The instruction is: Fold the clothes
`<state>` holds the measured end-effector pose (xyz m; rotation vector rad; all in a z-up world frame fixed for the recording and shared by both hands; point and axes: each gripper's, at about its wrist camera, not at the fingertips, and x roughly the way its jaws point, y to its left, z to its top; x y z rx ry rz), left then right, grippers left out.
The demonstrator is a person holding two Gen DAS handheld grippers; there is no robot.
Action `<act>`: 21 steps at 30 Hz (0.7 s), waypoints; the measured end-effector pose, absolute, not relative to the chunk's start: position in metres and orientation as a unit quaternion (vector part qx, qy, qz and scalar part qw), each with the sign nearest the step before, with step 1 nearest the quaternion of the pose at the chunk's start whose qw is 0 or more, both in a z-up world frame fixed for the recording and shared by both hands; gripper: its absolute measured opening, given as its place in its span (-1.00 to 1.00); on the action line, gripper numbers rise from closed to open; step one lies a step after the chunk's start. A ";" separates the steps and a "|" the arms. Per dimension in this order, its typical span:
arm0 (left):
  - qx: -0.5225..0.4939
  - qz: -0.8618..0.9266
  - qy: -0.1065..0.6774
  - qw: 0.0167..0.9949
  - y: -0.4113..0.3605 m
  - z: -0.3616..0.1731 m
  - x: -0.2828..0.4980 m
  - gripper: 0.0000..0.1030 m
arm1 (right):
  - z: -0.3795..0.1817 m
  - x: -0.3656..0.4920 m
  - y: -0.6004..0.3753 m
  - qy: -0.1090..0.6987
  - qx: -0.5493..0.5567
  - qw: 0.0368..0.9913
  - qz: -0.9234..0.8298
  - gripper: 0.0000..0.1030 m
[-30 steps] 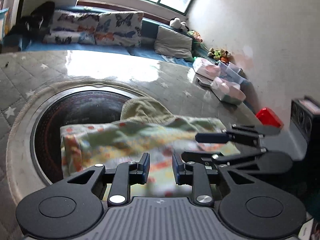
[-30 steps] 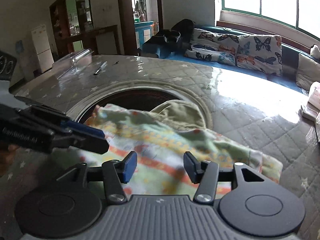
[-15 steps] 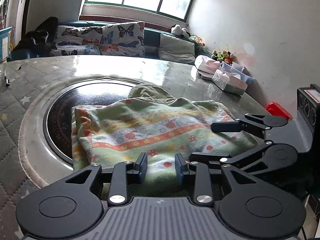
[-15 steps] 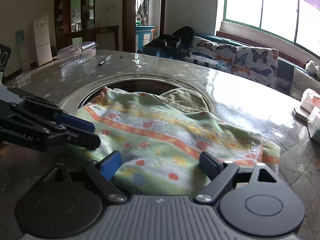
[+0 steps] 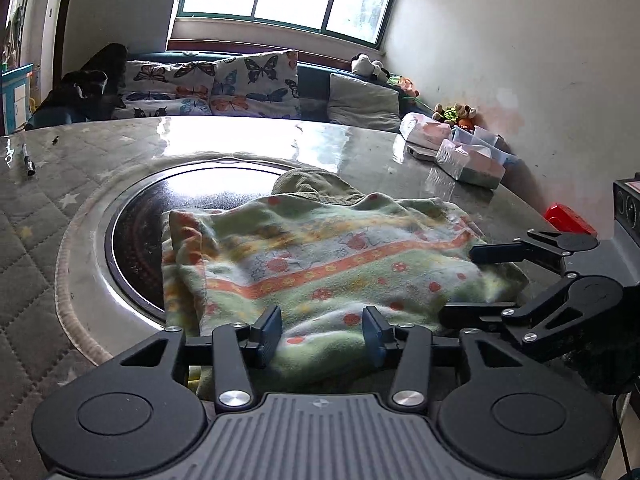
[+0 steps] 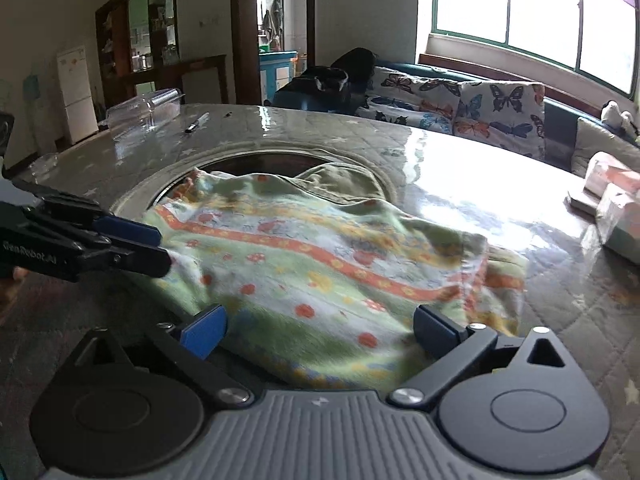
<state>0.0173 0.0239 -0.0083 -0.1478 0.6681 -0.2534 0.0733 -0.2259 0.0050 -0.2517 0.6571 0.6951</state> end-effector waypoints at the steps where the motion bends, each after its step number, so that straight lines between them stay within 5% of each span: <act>1: -0.071 -0.123 0.327 0.934 0.023 -0.007 0.017 -0.04 | 0.005 0.073 -0.228 0.315 -0.123 0.881 0.330 1.00; 21: -0.020 -0.161 0.335 0.928 -0.038 -0.004 0.050 0.13 | -0.003 0.086 -0.237 0.327 -0.125 0.898 0.265 1.00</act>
